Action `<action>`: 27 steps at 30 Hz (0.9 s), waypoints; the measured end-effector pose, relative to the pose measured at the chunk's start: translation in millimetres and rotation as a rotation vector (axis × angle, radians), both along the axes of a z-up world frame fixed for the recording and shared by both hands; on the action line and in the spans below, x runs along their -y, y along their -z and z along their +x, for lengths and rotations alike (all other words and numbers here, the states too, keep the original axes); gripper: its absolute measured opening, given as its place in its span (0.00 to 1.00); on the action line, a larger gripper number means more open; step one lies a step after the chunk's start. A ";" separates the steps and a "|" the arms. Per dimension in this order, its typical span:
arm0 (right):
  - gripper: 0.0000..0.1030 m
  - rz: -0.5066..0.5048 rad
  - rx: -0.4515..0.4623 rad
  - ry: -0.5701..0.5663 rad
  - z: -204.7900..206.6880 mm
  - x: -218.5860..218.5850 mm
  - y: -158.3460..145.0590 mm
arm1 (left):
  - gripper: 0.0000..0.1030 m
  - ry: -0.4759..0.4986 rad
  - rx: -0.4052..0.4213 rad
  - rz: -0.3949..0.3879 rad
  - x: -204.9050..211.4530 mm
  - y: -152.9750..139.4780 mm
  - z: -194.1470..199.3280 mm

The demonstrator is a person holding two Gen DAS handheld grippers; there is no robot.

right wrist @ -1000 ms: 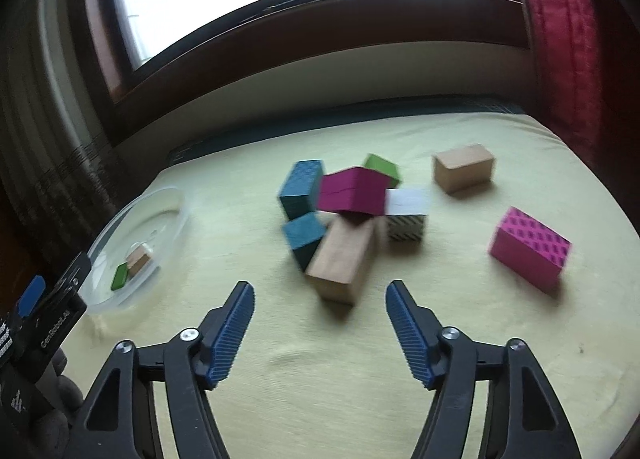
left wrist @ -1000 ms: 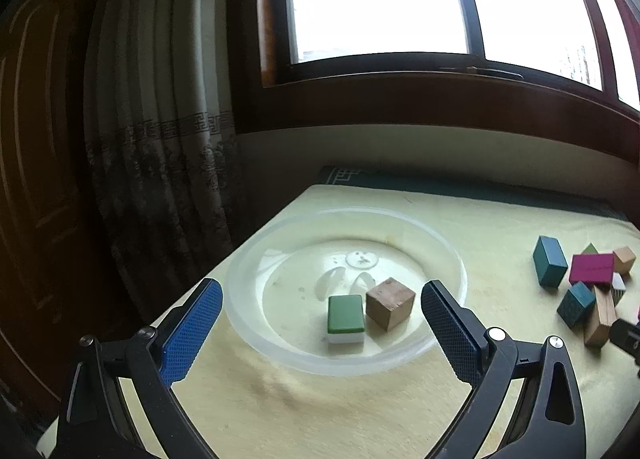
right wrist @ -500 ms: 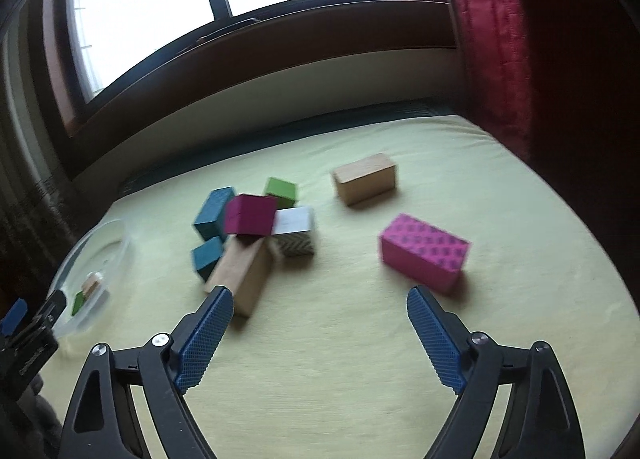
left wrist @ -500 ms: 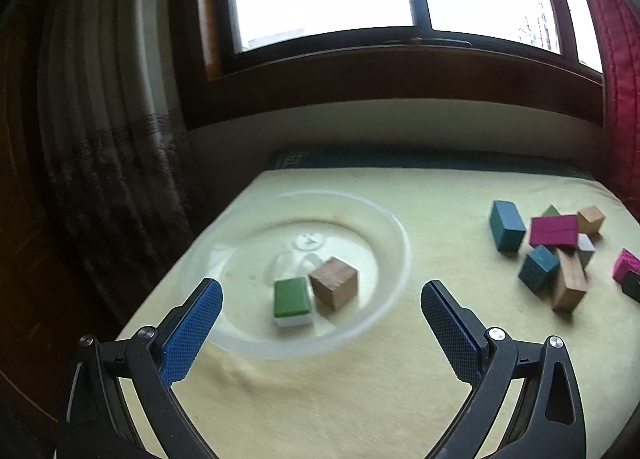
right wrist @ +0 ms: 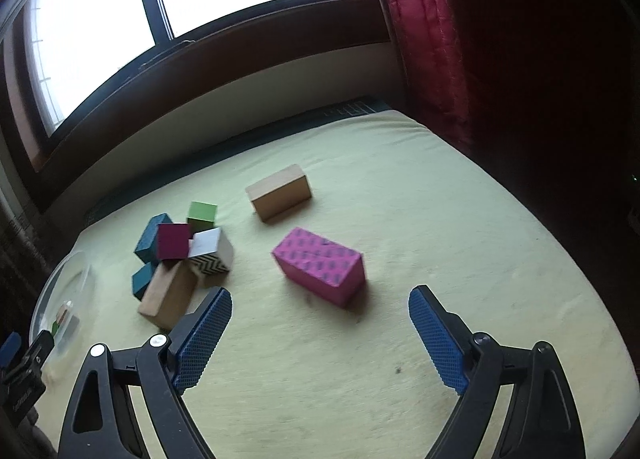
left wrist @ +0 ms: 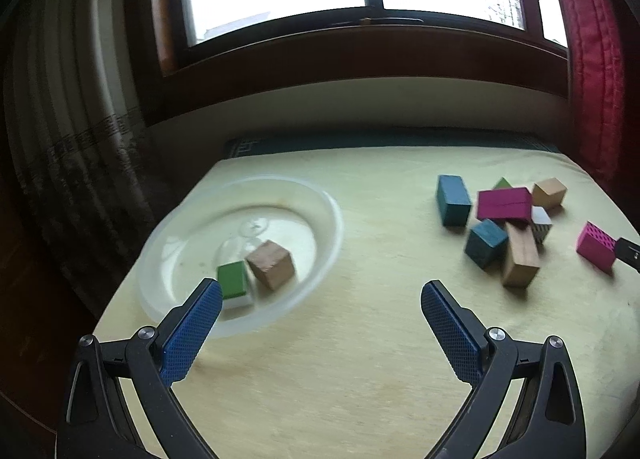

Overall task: Organize rigid objects
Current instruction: 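Move the right tool toward the pink dotted block, then grasp the pink dotted block with the right tool and lift it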

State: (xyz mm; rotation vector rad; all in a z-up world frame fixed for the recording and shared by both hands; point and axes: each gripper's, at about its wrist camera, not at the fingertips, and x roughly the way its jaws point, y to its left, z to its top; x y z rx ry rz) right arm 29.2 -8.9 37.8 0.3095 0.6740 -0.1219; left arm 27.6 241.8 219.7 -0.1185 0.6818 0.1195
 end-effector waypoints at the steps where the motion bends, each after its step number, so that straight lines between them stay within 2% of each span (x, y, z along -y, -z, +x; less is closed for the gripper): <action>1: 0.90 -0.001 -0.006 -0.001 1.6 2.0 0.7 | 0.97 0.007 -0.002 0.002 2.3 -0.2 0.6; 9: 0.90 0.045 -0.066 -0.017 26.7 9.4 5.7 | 0.97 0.062 -0.045 -0.040 12.9 0.6 5.3; 16: 0.90 0.112 -0.112 -0.016 41.1 0.5 15.1 | 0.97 0.063 -0.052 -0.033 17.6 1.2 6.3; 24: 0.90 0.075 -0.123 0.014 56.0 -12.9 19.0 | 0.97 0.083 -0.068 -0.028 23.3 6.6 9.1; 27: 0.78 0.027 -0.124 0.035 58.5 -16.8 20.6 | 0.97 0.086 -0.071 -0.027 24.3 8.1 10.9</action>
